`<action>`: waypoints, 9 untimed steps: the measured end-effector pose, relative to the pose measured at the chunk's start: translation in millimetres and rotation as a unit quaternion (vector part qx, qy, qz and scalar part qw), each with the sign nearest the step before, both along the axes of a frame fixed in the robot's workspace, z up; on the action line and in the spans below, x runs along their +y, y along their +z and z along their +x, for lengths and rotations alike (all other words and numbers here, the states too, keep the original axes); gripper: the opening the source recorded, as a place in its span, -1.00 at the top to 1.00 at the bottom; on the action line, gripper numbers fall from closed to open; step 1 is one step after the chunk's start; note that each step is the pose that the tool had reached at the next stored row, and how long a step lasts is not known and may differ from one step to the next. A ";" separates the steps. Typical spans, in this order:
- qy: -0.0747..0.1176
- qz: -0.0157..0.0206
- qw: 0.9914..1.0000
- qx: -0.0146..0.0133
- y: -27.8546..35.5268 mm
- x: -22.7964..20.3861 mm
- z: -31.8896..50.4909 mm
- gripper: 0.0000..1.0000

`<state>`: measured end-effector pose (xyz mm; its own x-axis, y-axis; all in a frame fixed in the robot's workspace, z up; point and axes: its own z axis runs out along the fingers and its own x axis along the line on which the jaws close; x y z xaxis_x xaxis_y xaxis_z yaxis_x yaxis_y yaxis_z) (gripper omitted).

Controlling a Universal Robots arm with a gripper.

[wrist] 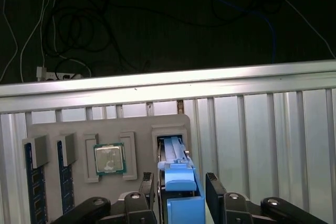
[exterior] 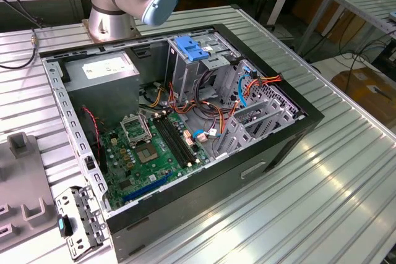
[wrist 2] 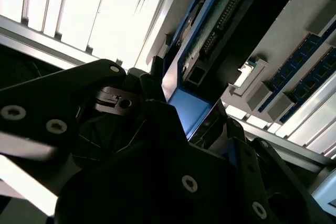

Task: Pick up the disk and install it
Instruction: 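Pick up the disk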

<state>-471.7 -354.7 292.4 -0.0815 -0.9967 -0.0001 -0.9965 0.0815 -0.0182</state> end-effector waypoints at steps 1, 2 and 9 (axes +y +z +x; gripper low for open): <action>0.000 0.000 1.000 0.000 -0.1 0.0 0.0 0.00; 0.000 0.000 1.000 0.000 -0.1 0.0 0.0 0.15; 0.000 0.000 1.000 0.000 -0.6 0.0 0.0 0.18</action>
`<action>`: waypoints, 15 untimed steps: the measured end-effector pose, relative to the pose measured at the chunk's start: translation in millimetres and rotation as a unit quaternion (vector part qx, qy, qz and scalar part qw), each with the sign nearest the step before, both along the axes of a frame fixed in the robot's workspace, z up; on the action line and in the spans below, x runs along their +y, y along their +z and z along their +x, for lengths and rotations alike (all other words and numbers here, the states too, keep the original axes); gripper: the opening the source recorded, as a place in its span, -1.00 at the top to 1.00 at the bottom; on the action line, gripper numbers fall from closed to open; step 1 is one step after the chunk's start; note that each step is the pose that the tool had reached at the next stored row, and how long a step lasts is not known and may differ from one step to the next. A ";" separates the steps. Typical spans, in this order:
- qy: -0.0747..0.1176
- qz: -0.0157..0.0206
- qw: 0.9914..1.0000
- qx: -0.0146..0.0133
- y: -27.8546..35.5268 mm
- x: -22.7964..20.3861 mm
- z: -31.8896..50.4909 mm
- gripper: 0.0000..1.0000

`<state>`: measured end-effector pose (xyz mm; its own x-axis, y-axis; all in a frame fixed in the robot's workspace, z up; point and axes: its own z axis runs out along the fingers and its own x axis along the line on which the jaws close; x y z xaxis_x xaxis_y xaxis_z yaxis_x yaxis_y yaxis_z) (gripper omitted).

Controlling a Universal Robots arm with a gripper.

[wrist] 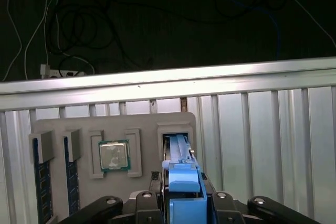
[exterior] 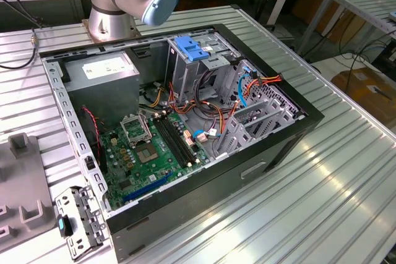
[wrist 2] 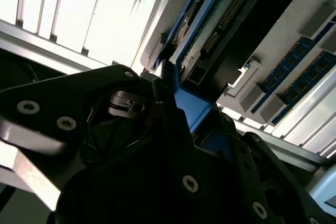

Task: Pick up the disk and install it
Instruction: 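Pick up the disk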

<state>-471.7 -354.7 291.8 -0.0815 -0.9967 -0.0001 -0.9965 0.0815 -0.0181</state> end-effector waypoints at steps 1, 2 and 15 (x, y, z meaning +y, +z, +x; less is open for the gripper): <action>0.000 0.000 1.000 0.000 -0.1 0.0 0.0 0.25; 0.000 0.000 1.000 0.000 -0.2 0.0 0.0 0.25; 0.002 0.000 1.000 0.000 -1.3 0.0 0.0 0.25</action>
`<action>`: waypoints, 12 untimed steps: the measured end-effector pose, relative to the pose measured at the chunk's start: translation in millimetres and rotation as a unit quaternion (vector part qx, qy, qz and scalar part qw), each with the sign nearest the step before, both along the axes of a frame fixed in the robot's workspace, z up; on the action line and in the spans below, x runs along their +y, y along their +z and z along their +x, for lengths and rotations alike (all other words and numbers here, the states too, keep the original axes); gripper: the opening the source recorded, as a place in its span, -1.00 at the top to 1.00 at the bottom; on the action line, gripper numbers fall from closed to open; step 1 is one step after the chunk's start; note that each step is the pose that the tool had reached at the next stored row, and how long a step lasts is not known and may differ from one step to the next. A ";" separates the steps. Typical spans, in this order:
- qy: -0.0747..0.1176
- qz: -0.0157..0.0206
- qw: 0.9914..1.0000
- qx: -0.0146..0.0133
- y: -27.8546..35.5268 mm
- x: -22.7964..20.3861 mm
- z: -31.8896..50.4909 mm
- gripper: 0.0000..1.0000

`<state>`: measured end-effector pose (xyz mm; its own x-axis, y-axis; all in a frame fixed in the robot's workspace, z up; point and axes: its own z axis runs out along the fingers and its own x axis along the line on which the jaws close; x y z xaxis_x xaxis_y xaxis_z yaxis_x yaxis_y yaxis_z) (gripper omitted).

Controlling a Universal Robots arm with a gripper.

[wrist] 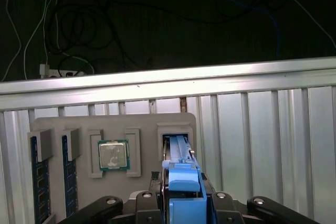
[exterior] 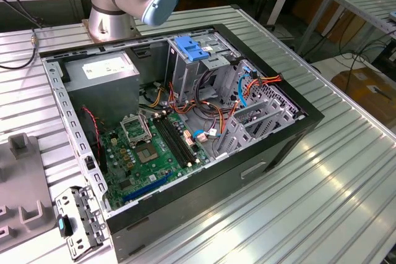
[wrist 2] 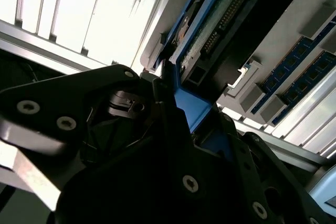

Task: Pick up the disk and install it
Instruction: 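Pick up the disk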

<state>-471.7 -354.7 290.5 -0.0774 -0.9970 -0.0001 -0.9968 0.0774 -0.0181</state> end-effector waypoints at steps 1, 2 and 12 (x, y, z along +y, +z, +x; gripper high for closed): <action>0.009 0.000 1.000 0.000 -0.2 0.0 0.0 0.25; 0.017 0.000 1.000 0.000 -0.2 0.0 0.0 0.25; 0.046 0.000 0.999 0.000 -0.3 0.0 0.0 0.25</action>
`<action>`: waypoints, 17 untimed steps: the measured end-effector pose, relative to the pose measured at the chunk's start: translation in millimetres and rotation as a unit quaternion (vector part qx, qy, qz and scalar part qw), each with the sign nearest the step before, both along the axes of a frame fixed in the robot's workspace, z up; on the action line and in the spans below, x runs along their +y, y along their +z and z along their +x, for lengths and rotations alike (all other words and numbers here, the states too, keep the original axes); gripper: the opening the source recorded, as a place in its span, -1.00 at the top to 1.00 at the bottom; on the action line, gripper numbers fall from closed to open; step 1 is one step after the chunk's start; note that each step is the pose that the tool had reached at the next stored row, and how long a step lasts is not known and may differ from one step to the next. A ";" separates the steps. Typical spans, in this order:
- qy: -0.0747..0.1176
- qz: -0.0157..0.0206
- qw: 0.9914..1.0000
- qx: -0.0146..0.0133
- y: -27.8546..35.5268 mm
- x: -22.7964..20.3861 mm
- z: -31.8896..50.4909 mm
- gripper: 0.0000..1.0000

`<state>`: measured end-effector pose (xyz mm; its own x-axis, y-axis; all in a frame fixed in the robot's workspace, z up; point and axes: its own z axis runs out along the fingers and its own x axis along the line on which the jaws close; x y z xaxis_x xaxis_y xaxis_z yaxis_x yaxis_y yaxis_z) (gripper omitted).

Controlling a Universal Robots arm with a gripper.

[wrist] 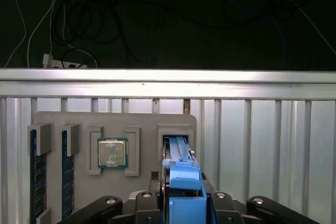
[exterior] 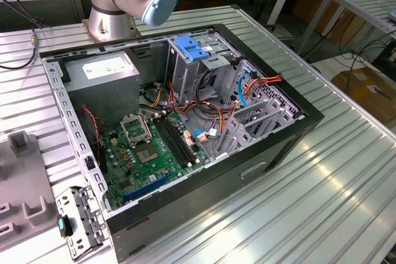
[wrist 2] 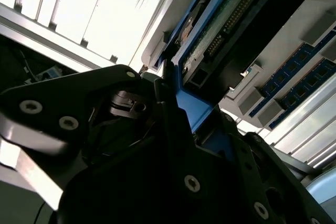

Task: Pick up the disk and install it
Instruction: 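Pick up the disk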

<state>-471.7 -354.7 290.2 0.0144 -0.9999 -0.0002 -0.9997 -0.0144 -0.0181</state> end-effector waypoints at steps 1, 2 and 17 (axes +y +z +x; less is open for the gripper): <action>0.000 0.000 1.000 0.000 0.0 0.0 0.0 0.25; 0.000 0.000 1.000 0.000 0.0 0.0 0.0 0.25; -0.015 0.000 1.000 0.000 -0.1 0.0 0.0 0.25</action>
